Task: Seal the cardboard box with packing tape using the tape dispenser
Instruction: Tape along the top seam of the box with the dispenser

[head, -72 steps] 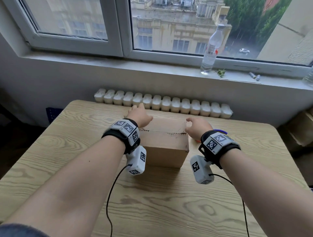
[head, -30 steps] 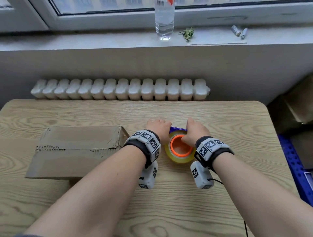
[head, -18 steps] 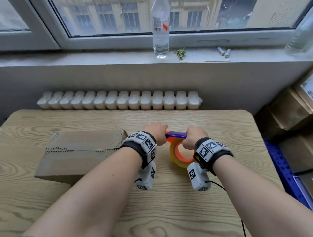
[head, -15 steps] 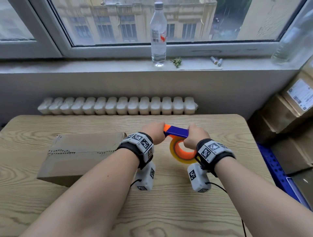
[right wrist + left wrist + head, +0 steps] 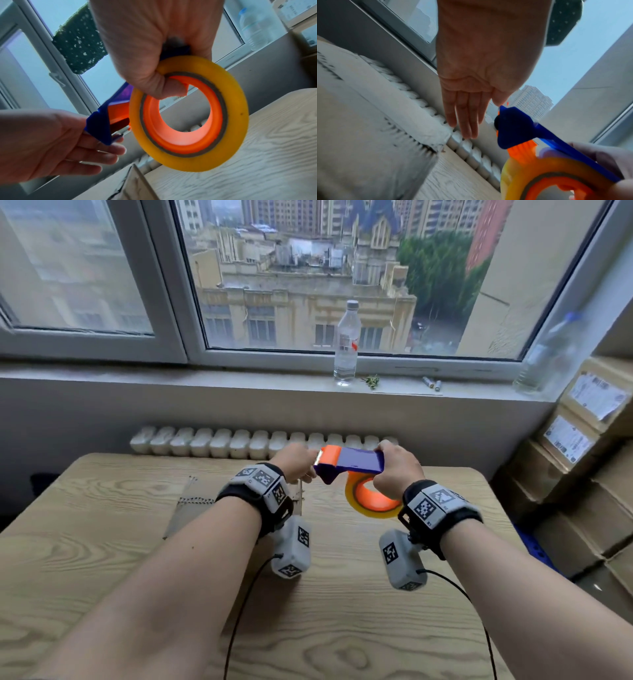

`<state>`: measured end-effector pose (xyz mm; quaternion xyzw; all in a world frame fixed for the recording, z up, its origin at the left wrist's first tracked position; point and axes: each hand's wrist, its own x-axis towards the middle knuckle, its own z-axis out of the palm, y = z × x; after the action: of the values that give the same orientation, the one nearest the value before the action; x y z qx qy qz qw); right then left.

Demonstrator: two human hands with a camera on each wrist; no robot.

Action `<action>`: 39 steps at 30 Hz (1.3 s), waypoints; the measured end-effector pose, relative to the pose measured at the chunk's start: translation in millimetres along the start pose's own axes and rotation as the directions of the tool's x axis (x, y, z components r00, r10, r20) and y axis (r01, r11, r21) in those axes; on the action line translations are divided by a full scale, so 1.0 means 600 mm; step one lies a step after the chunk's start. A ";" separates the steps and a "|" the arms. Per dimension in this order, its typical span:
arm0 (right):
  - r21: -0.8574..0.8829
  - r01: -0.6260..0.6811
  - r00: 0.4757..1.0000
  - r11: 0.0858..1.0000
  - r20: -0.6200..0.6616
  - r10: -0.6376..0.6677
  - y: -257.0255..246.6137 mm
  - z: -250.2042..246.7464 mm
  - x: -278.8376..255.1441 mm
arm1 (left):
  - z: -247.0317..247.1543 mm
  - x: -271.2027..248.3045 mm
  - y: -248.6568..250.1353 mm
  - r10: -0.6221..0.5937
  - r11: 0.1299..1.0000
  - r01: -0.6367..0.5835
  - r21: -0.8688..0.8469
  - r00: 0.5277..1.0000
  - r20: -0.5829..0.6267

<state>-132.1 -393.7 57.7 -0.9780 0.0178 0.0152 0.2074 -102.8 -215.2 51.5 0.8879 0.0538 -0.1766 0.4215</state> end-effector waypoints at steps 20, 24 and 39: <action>0.061 0.126 0.992 0.990 0.003 -0.126 -0.241 0.035 -0.051 | -0.201 -0.103 -0.135 -0.143 0.874 0.113 -0.473 0.989 -0.028; 0.045 0.138 0.990 0.989 0.003 -0.138 -0.271 0.046 -0.050 | -0.228 -0.104 -0.153 -0.158 0.862 0.123 -0.491 0.987 -0.029; 0.064 0.205 0.977 0.977 0.051 -0.208 -0.351 0.087 -0.047 | -0.282 -0.091 -0.236 -0.176 0.906 0.095 -0.411 0.971 -0.162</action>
<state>-152.9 -179.4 96.6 -0.9673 -0.0894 0.0212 0.2366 -142.8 8.0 66.2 0.7897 0.1917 -0.1029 0.5736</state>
